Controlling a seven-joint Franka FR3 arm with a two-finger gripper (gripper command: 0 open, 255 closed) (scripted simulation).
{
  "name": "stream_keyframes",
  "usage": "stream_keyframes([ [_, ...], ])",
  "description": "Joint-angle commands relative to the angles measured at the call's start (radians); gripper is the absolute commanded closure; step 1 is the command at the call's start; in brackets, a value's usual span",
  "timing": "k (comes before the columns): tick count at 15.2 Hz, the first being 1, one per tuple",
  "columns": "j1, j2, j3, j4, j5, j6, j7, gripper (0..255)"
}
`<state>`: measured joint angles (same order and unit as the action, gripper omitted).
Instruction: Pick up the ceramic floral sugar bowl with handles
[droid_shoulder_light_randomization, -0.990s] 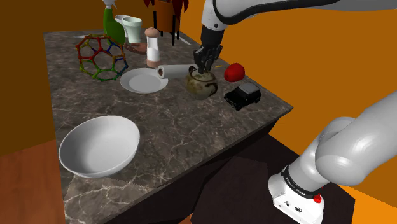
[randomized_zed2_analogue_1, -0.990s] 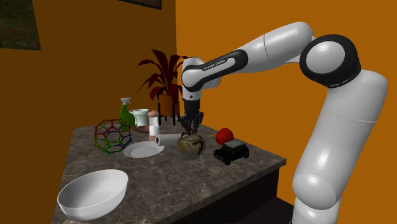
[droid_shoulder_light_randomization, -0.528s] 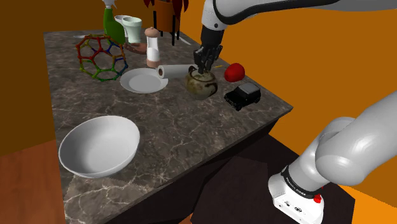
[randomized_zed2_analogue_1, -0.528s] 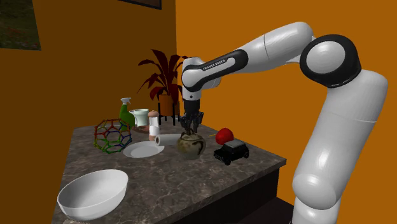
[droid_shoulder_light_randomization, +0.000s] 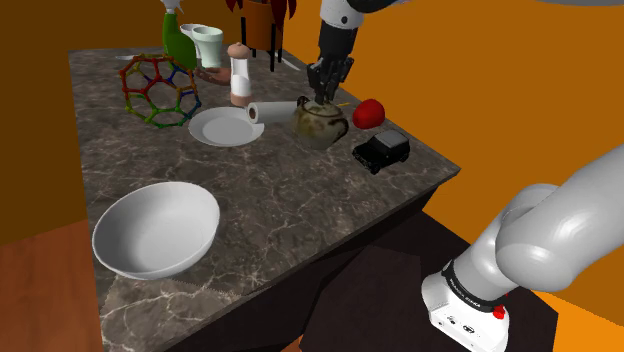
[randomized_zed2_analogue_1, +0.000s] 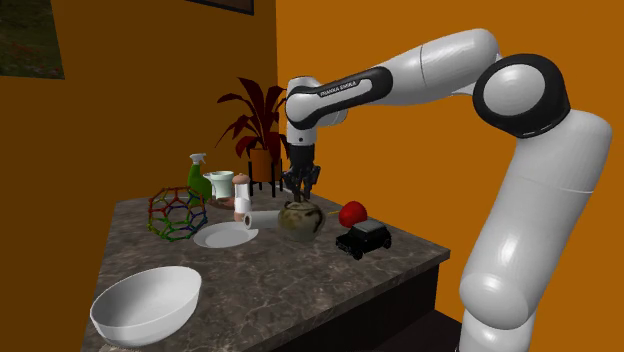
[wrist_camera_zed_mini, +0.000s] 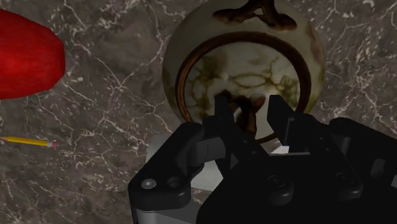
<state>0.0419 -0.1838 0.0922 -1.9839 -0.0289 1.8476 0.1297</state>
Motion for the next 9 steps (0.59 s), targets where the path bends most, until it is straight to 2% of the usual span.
stream_keyframes([
  [1,0.000,0.002,0.000,0.030,0.000,-0.027,-0.001,255],
  [7,-0.001,0.007,0.000,0.116,0.000,-0.108,-0.004,255],
  [9,-0.001,0.007,0.000,0.119,0.000,-0.110,-0.004,255],
])
